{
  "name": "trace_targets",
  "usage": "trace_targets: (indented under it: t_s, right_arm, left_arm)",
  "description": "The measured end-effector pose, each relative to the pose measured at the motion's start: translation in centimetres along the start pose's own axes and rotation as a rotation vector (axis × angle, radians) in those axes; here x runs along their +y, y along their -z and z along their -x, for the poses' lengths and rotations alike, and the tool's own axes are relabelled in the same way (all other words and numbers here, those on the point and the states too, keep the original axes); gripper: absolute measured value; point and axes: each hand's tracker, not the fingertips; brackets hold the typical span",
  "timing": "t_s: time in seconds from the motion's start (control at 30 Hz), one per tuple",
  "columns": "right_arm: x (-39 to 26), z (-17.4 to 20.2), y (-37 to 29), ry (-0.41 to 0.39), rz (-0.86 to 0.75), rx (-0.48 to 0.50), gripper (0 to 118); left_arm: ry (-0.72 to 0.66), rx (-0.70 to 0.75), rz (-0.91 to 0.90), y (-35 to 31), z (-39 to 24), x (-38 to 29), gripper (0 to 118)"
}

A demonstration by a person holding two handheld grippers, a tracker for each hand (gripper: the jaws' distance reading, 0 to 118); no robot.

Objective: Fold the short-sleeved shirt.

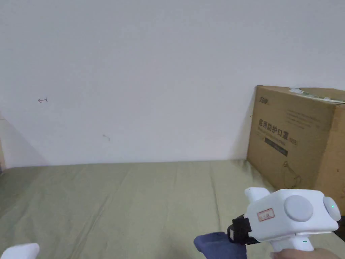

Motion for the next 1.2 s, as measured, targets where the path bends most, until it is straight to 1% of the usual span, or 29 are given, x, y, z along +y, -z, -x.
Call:
trace_targets:
  t_s: [0.07, 0.1, 0.13, 0.17, 0.2, 0.23, 0.27, 0.37, 0.47, 0.5, 0.63, 0.7, 0.77, 0.87, 0.93, 1.03, 1.2]
  right_arm:
    - [1.2, -0.4, -4.1, 0.003, -0.059, 0.003, 5]
    - [2.4, 0.2, -6.1, -0.012, -0.127, -0.111, 5]
    - [3.1, 0.4, -7.7, -0.013, -0.146, -0.108, 5]
    - [3.6, 0.7, -9.0, -0.014, -0.179, -0.133, 5]
    - [4.3, 0.9, -10.4, -0.016, -0.208, -0.139, 5]
    - [4.7, 1.3, -11.3, 0.008, -0.228, -0.082, 5]
    - [5.4, 1.4, -12.6, 0.015, -0.258, -0.082, 5]
    - [7.2, 1.6, -15.1, 0.014, -0.3, -0.098, 5]
    - [8.6, 1.5, -16.8, 0.013, -0.347, -0.128, 5]
    - [8.9, 2.0, -17.4, 0.009, -0.368, -0.141, 5]
    - [11.2, 2.3, -18.2, 0.031, -0.39, -0.138, 5]
    - [12.5, 2.6, -18.4, 0.024, -0.403, -0.14, 5]
    - [14.3, 2.9, -18.0, -0.006, -0.423, -0.173, 5]
    - [17.5, 3.6, -17.3, -0.024, -0.454, -0.21, 5]
    - [19.7, 3.8, -16.7, -0.053, -0.477, -0.256, 5]
    - [22.7, 4.1, -16.0, -0.088, -0.507, -0.291, 5]
    - [28.1, 4.8, -15.7, -0.158, -0.572, -0.388, 5]
  left_arm:
    - [0.017, 0.009, -0.052, -2.3, -0.4, 3.1, 3]
    - [0.019, 0.009, -0.085, -3.5, -0.5, 4.8, 3]
    - [0.021, 0.003, -0.111, -4.5, -0.6, 6.3, 3]
    - [0.018, -0.006, -0.139, -5.3, -0.7, 7.6, 3]
    - [0.018, -0.002, -0.165, -6.3, -0.9, 9.0, 3]
    - [0.023, 0.008, -0.183, -7.0, -1.3, 10.0, 3]
    - [0.03, 0.016, -0.217, -7.6, -1.7, 11.2, 3]
    - [0.049, 0.054, -0.273, -9.2, -2.5, 14.2, 3]
    - [0.013, 0.065, -0.314, -10.4, -2.6, 16.8, 3]
    - [0.006, 0.071, -0.327, -10.6, -2.7, 17.7, 3]
    - [-0.004, 0.084, -0.382, -11.3, -2.9, 20.6, 3]
    - [-0.011, 0.09, -0.393, -11.2, -3.1, 21.9, 3]
    - [0.002, 0.107, -0.399, -10.5, -3.3, 23.3, 3]
    - [0.008, 0.126, -0.416, -9.2, -3.4, 25.2, 3]
    - [-0.01, 0.13, -0.426, -8.2, -3.2, 26.7, 3]
    - [-0.022, 0.144, -0.445, -6.3, -2.8, 28.4, 3]
    - [0.02, 0.171, -0.477, -3.3, -2.8, 32.2, 3]
